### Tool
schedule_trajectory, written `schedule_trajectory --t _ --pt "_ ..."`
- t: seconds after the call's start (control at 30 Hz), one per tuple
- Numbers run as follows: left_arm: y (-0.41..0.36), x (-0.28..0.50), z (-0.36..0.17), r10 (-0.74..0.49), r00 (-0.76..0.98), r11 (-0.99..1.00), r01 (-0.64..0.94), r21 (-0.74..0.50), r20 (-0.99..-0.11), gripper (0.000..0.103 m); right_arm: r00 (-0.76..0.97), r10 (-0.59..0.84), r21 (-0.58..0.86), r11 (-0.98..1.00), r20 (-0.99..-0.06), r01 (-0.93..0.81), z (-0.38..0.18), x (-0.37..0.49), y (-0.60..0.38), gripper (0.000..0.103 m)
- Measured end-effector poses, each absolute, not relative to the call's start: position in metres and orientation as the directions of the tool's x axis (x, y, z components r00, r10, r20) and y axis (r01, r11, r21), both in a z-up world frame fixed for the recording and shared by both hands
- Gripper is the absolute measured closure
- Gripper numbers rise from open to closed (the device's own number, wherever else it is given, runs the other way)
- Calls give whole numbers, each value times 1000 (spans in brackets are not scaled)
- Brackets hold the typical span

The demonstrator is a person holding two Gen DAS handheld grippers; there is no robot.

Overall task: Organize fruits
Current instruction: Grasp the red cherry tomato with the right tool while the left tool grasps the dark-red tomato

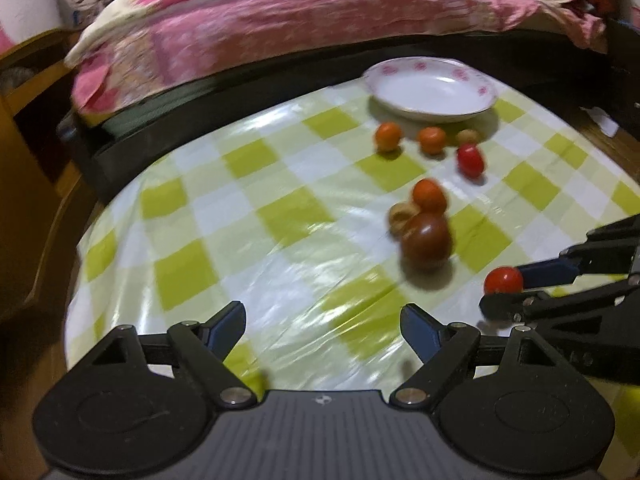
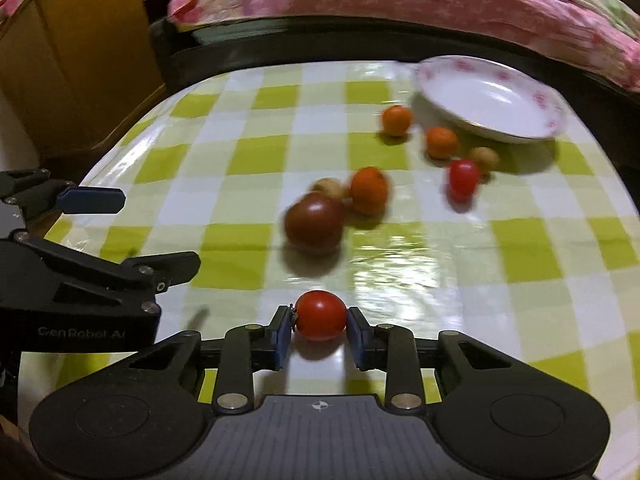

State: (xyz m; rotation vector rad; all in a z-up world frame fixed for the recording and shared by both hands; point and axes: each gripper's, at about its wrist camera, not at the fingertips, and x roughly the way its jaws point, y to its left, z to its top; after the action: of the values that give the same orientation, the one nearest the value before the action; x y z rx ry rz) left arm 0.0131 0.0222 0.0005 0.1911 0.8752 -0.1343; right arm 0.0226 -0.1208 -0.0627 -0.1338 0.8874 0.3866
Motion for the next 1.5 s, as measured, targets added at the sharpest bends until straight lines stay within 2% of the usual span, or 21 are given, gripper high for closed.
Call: schedule_trajectory --t 0.2,0.3,0.37,0.57,0.83,1.27,1.5 --pt "-10 36 -3 -93 626 955 277 110 -774 12 593 224 58 957 -773 -285 -45 34 -160 77" --pt "-18 49 -10 -86 614 953 281 115 -785 13 595 235 96 962 -769 -256 -40 40 -173 77" --pt "-21 58 -16 -90 600 956 275 100 -795 18 594 243 111 962 -767 -250 -40 42 -175 77" --pt "-31 67 -23 -129 594 953 295 66 -794 19 570 257 140 960 -780 -242 -46 51 -175 77" --pt "-31 77 -31 -177 557 957 291 -9 -811 32 554 251 146 963 -794 -226 -54 58 -180 77" --pt "-35 83 -34 -164 585 964 264 -5 -794 32 541 250 163 965 -803 -204 -59 62 -186 77" --pt "-32 71 -34 -160 607 965 263 7 -779 39 542 240 157 968 -805 -195 -61 62 -189 76"
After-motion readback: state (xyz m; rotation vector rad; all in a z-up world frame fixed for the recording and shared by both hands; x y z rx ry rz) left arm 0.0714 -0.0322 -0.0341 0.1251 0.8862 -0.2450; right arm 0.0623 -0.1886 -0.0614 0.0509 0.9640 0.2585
